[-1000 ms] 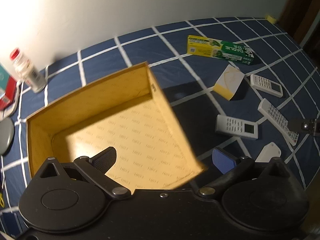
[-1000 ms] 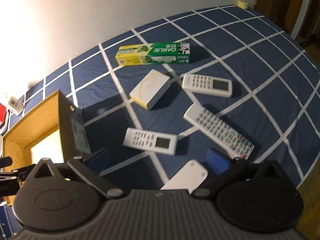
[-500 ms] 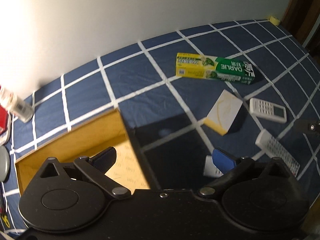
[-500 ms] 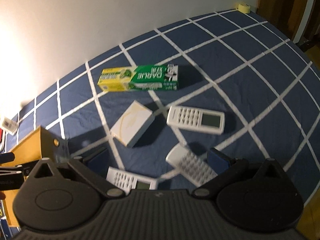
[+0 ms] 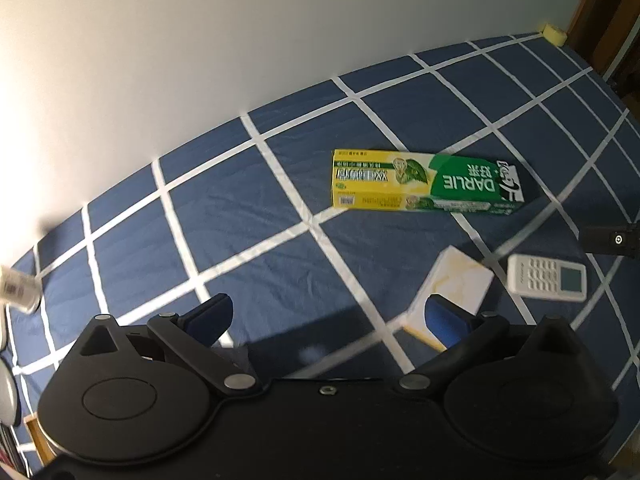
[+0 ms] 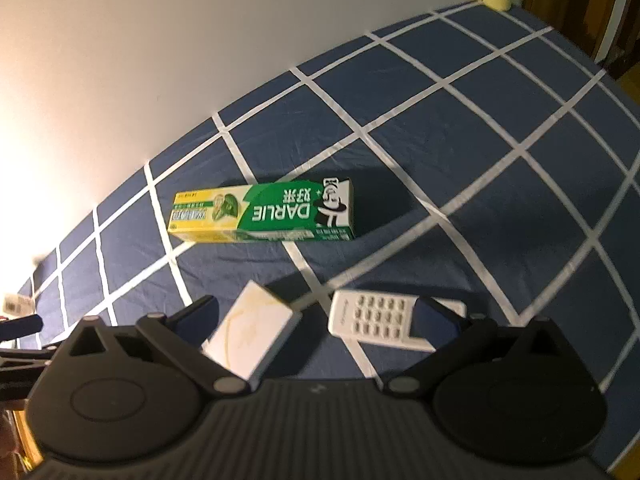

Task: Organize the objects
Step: 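Move the right gripper toward the green-and-yellow DARLIE toothpaste carton, then close the right gripper on the DARLIE toothpaste carton and lift it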

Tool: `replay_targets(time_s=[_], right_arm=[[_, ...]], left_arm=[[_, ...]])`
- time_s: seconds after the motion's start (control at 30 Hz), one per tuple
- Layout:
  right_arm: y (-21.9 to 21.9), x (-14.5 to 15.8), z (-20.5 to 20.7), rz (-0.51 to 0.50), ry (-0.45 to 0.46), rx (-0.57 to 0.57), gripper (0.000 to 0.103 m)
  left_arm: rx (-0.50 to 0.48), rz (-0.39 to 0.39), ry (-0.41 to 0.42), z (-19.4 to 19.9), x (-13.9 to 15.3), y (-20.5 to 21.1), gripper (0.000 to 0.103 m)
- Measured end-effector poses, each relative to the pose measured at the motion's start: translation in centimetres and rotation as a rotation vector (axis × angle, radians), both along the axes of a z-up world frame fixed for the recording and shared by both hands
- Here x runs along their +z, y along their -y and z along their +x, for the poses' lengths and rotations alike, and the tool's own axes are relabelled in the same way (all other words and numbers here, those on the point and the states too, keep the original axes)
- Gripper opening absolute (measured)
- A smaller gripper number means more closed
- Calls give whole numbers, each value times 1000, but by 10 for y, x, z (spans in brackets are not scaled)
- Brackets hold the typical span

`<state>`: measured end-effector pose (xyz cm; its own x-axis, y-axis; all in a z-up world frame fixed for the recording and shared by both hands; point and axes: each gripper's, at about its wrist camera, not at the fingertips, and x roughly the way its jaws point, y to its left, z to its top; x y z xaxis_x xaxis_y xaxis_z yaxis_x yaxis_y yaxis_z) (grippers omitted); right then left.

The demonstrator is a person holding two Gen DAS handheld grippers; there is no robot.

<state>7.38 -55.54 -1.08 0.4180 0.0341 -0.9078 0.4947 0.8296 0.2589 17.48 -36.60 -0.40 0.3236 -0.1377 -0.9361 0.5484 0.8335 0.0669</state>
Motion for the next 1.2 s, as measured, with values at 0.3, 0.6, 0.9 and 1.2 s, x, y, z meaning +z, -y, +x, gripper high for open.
replay_targets(time_s=[0.3,0.6,0.9,1.2], right_arm=[[25,-36,61,60,-40,-21,103],[45,-72,123,102,-76,-29,103],[50,-108,151,137,-115,-19,103],[50,-127,156,157,-136,-13,103]], left_arm=[[-29,20,-47,62,-35,32,103],[-69,26,-101,113,-77,63,103],[-111,-5,-171,133,-109,83,103],[-142,-36,-213,134,-126,96,103]])
